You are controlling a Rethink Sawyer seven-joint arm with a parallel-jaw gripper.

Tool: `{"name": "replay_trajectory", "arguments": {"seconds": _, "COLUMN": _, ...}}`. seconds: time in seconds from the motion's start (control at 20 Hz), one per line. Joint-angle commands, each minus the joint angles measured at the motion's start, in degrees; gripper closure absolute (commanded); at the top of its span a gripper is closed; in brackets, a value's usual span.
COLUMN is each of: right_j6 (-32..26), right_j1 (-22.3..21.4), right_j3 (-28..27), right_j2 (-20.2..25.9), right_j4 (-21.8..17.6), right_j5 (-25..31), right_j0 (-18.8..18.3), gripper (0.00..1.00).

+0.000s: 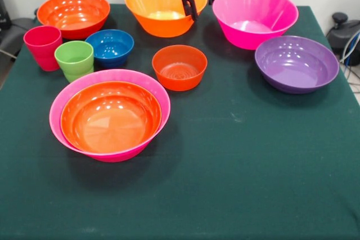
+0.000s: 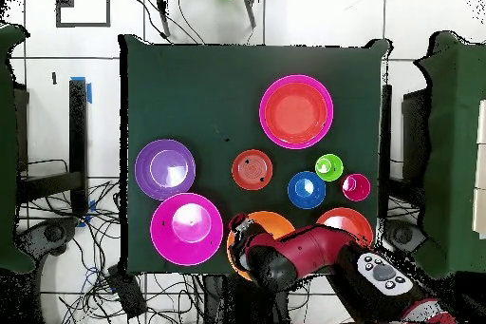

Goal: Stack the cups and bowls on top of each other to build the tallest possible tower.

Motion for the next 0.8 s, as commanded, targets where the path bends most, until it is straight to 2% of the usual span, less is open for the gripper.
{"name": "replay_trajectory", "arguments": {"seconds": 0.05, "right_j6": -7.1, "right_j1": 0.85, "right_j3": -2.67, "right_j2": 5.12, "right_j4": -1.57, "right_j5": 3.59, "right_j0": -0.68, "gripper": 1.0}}
{"name": "replay_trajectory", "arguments": {"seconds": 0.35, "right_j6": -8.59, "right_j1": -2.82, "right_j3": 0.16, "right_j2": 9.58, "right_j4": 1.03, "right_j5": 6.24, "right_j0": -4.1, "gripper": 1.0}}
{"name": "replay_trajectory", "arguments": {"seconds": 0.7, "right_j6": -12.07, "right_j1": -11.9, "right_j3": 6.48, "right_j2": 20.92, "right_j4": 6.26, "right_j5": 10.55, "right_j0": -11.64, "gripper": 1.0}}
{"name": "replay_trajectory", "arguments": {"seconds": 0.8, "right_j6": -11.8, "right_j1": -14.16, "right_j3": 6.89, "right_j2": 22.01, "right_j4": 5.3, "right_j5": 9.17, "right_j0": -12.11, "gripper": 1.0}}
